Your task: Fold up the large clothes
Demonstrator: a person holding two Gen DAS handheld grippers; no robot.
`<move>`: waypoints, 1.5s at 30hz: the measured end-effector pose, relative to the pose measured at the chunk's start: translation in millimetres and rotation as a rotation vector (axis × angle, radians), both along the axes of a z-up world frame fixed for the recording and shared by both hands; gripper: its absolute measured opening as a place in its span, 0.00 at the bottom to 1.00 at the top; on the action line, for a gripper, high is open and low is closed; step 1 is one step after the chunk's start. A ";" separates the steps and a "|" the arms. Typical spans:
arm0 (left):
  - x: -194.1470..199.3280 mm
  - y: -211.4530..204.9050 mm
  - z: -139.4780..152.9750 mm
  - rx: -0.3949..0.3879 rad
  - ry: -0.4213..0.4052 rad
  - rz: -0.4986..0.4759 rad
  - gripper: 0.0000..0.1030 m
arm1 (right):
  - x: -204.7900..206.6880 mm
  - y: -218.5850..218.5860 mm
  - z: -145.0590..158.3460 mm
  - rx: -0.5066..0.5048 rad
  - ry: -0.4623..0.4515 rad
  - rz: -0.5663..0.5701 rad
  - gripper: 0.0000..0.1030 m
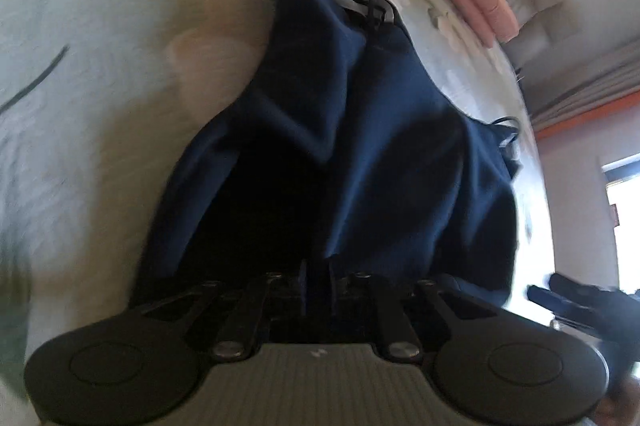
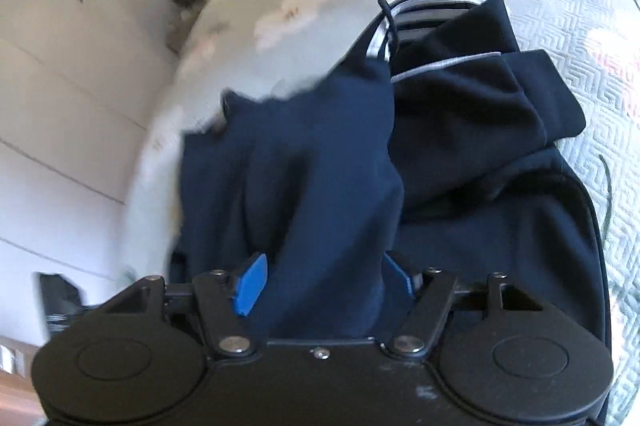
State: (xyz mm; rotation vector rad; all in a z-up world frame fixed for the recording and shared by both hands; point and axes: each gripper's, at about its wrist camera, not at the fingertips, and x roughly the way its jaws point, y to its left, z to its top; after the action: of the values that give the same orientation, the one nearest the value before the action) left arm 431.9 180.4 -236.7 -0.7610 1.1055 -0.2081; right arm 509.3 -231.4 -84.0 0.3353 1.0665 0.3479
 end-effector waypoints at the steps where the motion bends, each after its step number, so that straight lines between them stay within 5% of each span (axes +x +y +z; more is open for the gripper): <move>1: -2.2 2.3 6.4 -0.004 -0.013 0.001 0.13 | -0.8 7.4 0.7 -0.016 -0.016 0.010 0.72; 4: 1.4 -1.1 44.2 0.033 -0.127 -0.039 0.13 | 6.5 33.3 20.8 -0.040 -0.113 0.054 0.61; 8: 27.3 -22.7 81.7 -0.016 -0.301 -0.083 0.18 | 21.5 76.2 30.0 -0.144 -0.196 0.105 0.45; 12: 48.9 -64.7 55.3 -0.033 -0.231 -0.187 0.19 | 29.3 90.9 -32.3 -0.311 -0.021 0.190 0.35; 14: 49.4 -80.8 30.0 -0.053 -0.140 -0.238 0.18 | 11.4 79.4 -56.1 -0.448 0.027 0.207 0.11; 15: 43.5 -86.4 20.0 -0.072 -0.117 -0.259 0.18 | 2.6 71.2 -62.2 -0.482 0.028 0.205 0.09; 16: 37.7 -91.1 10.5 -0.081 -0.087 -0.281 0.18 | -6.4 60.3 -62.3 -0.473 0.025 0.194 0.09; 17: 29.8 -96.7 3.1 -0.071 -0.060 -0.298 0.17 | -10.3 53.4 -59.4 -0.478 0.039 0.167 0.31; 19: 13.2 -100.3 6.9 -0.069 -0.077 -0.309 0.17 | -14.4 39.1 -46.0 -0.489 0.041 0.098 0.45; 23: 2.1 -91.1 27.4 -0.110 -0.094 -0.286 0.19 | -17.2 32.7 -7.8 -0.417 -0.066 0.058 0.44; 25: 11.2 -93.8 29.0 -0.070 -0.085 -0.303 0.20 | -18.4 43.8 2.9 -0.340 -0.113 0.103 0.44; 29: 9.9 -90.7 17.7 0.001 -0.017 -0.327 0.19 | -11.1 74.7 -19.1 -0.293 -0.065 0.150 0.44; 34: 13.6 -78.7 -27.1 -0.220 0.077 -0.191 0.15 | -30.1 71.3 -58.4 -0.381 0.009 0.174 0.39; 39: -5.2 -90.8 2.4 -0.120 -0.050 -0.240 0.16 | -34.2 53.5 -49.4 -0.355 0.037 0.157 0.43; 42: -14.0 -86.3 19.6 -0.118 -0.070 -0.233 0.18 | -46.7 27.6 -40.0 -0.233 0.059 0.111 0.43; 45: -28.4 -76.5 36.5 -0.085 -0.088 -0.225 0.23 | -59.1 11.1 -33.4 -0.235 0.056 0.085 0.43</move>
State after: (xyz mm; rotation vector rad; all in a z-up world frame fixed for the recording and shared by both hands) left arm 403.5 103.8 -200.3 -0.6956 1.1026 -0.4770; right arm 450.2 -220.3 -117.4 0.0901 1.1660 0.2863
